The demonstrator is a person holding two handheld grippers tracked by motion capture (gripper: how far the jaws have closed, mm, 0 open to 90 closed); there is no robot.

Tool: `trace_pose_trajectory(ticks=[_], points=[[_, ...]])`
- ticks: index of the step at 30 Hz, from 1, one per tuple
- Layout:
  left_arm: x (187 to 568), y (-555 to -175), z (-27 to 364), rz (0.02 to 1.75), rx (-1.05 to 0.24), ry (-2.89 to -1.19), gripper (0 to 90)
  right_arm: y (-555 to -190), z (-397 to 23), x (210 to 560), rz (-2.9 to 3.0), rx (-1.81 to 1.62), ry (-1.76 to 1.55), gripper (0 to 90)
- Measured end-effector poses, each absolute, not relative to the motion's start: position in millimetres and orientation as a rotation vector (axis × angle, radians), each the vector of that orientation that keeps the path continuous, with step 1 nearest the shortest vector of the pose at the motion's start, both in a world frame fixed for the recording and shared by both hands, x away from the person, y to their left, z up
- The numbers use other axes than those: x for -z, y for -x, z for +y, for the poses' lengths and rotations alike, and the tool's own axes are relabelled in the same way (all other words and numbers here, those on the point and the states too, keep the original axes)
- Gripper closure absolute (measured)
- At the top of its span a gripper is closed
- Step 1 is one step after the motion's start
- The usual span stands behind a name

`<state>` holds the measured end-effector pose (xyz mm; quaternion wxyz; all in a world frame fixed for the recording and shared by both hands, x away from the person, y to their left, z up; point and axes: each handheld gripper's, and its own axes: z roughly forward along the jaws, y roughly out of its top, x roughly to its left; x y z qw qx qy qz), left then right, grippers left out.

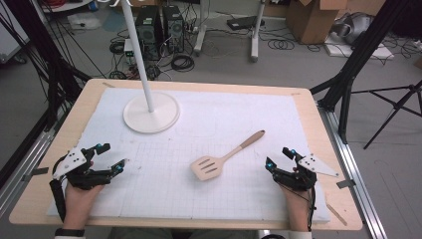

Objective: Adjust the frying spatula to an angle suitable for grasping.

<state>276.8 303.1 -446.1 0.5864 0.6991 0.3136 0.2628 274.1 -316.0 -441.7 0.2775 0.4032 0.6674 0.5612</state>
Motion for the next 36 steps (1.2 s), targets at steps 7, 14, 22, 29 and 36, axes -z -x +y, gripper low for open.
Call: trace_pose_trajectory(ticks=[7, 14, 22, 29, 36], points=[[446.6, -275.6, 303.6, 0.727, -0.621, -1.618, 16.9, -275.3, -319.1, 443.0, 1.783, -1.532, -1.113, 20.1], [446.6, -275.7, 304.1, 0.733, -0.617, -1.610, 16.9, -275.5, -319.2, 443.6, 1.785, -1.535, -1.110, 20.1], [443.5, -276.1, 298.9, 0.737, -0.608, -1.641, 17.4, -275.5, -319.2, 443.8, 1.784, -1.533, -1.115, 20.1], [433.8, -273.3, 294.8, 0.711, -0.609, -1.631, 17.4, -275.8, -318.8, 444.0, 1.784, -1.535, -1.114, 20.1], [423.3, -275.2, 286.5, 0.678, -0.582, -1.626, 17.4, -275.6, -318.5, 444.0, 1.781, -1.536, -1.125, 20.1]])
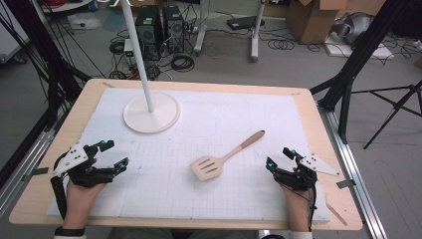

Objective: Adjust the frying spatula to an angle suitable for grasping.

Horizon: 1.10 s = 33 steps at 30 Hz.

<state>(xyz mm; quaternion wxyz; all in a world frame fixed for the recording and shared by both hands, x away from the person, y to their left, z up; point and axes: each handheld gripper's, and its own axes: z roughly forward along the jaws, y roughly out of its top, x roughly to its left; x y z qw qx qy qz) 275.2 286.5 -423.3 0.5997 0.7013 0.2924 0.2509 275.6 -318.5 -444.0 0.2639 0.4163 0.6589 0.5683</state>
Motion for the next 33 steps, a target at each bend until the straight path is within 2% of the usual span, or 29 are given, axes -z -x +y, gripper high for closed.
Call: trace_pose_trajectory(ticks=[33], points=[[414.0, -272.9, 283.0, 0.650, -0.557, -1.609, 17.8, -277.1, -318.1, 444.4, 1.797, -1.526, -1.129, 20.3]])
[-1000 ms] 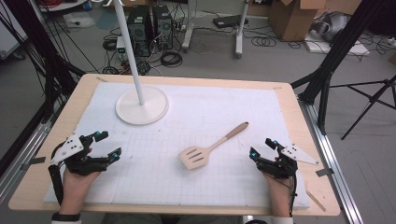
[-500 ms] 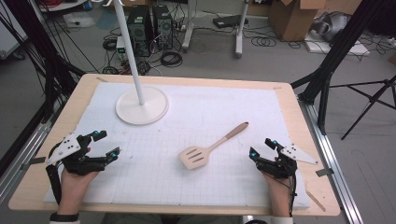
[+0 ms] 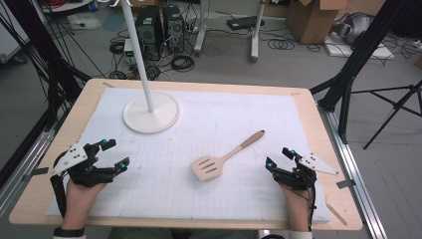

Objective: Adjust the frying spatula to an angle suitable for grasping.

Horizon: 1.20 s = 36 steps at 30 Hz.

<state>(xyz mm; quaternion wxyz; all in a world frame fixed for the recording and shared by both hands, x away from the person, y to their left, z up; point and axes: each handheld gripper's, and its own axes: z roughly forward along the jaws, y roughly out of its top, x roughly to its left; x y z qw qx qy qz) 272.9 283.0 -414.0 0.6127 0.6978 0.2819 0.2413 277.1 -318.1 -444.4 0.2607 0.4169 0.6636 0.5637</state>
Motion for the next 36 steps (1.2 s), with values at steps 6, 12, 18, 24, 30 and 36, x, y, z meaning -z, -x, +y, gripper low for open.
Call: trace_pose_trajectory(ticks=[6, 12, 18, 24, 30, 36], points=[[403.9, -275.2, 271.3, 0.626, -0.532, -1.614, 18.0, -277.1, -318.1, 444.4, 1.796, -1.526, -1.131, 20.3], [394.6, -281.6, 255.5, 0.605, -0.497, -1.639, 18.1, -277.9, -318.1, 444.6, 1.795, -1.528, -1.127, 20.3], [387.8, -289.7, 233.0, 0.577, -0.471, -1.674, 18.0, -278.2, -318.1, 444.8, 1.800, -1.522, -1.128, 20.3], [383.5, -300.6, 211.9, 0.564, -0.431, -1.684, 18.2, -278.3, -318.2, 444.7, 1.798, -1.526, -1.130, 20.3], [377.8, -308.5, 195.8, 0.554, -0.399, -1.699, 18.2, -278.1, -318.1, 444.6, 1.802, -1.527, -1.135, 20.3], [367.9, -316.4, 173.6, 0.536, -0.391, -1.721, 18.2, -278.1, -318.1, 444.6, 1.803, -1.527, -1.134, 20.3]])
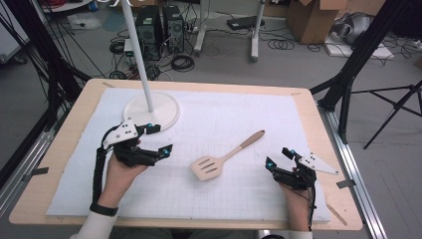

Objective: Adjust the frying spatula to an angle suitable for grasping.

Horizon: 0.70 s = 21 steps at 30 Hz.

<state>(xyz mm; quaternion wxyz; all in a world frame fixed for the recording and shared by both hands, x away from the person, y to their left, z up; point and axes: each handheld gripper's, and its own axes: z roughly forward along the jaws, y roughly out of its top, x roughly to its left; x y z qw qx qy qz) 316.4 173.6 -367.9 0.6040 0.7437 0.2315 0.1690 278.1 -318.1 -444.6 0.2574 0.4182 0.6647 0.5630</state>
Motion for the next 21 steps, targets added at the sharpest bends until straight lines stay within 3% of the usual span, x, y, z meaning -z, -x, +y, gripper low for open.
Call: trace_pose_trajectory(ticks=[21], points=[[357.5, -347.9, 92.3, 0.508, -0.337, -1.795, 19.2, -278.7, -319.2, 444.9, 1.795, -1.535, -1.140, 20.3]])
